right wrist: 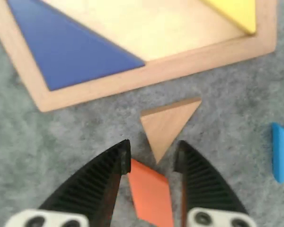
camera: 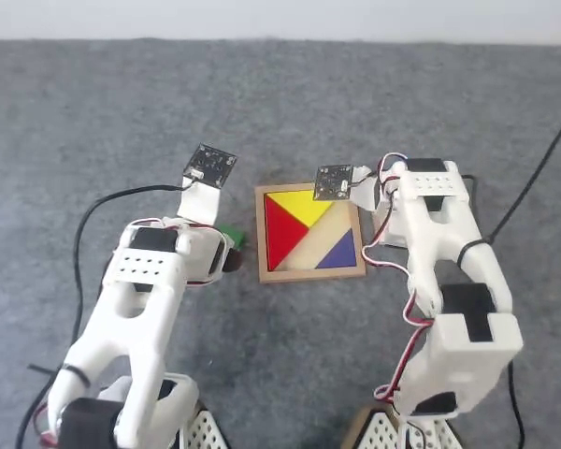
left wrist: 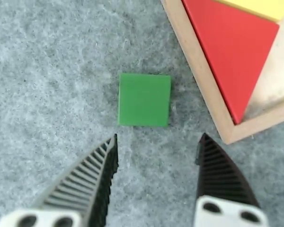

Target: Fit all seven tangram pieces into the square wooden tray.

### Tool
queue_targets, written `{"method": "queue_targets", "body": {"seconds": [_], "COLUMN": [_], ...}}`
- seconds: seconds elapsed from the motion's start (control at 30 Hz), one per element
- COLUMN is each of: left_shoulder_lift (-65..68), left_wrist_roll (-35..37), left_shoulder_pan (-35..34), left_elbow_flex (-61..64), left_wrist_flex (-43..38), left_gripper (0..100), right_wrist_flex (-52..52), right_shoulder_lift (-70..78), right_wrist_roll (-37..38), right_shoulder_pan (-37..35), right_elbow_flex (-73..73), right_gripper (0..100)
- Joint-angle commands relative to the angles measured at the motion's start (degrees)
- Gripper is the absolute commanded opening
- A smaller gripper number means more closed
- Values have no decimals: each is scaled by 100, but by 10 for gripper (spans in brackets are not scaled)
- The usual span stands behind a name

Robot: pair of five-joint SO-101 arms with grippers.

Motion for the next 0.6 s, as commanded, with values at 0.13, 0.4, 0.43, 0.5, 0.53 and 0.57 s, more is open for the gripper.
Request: {"method": "queue_targets", "body": {"seconds": [0.13, 0.4, 0.43, 0.5, 0.53, 0.57], "left_shoulder_lift": [-220, -220, -220, -220, -220, -220], "left_wrist_roll": [-26, -26, -26, -26, -26, -26], "left_shoulder_pan": [-35, -9, -9, -9, -9, -9], "left_elbow_flex": [-40, 22, 22, 22, 22, 22], "left_wrist_flex": [-88, -176, -176, -167, -167, -167], "left_gripper": [261, 261, 261, 261, 261, 261], "right_wrist_flex": [-145, -646, -646, -620, -602, -585], "right_shoulder_lift": [-127, 558, 558, 567, 567, 567], "right_wrist_roll": [-1688, -2101, -2101, -2075, -1960, -1855], "right_shoulder_pan": [-567, -330, -286, -207, -180, -145], "right_elbow_flex": [-149, -202, -246, -281, -281, -273], "right_gripper": [232, 232, 232, 232, 231, 231]}}
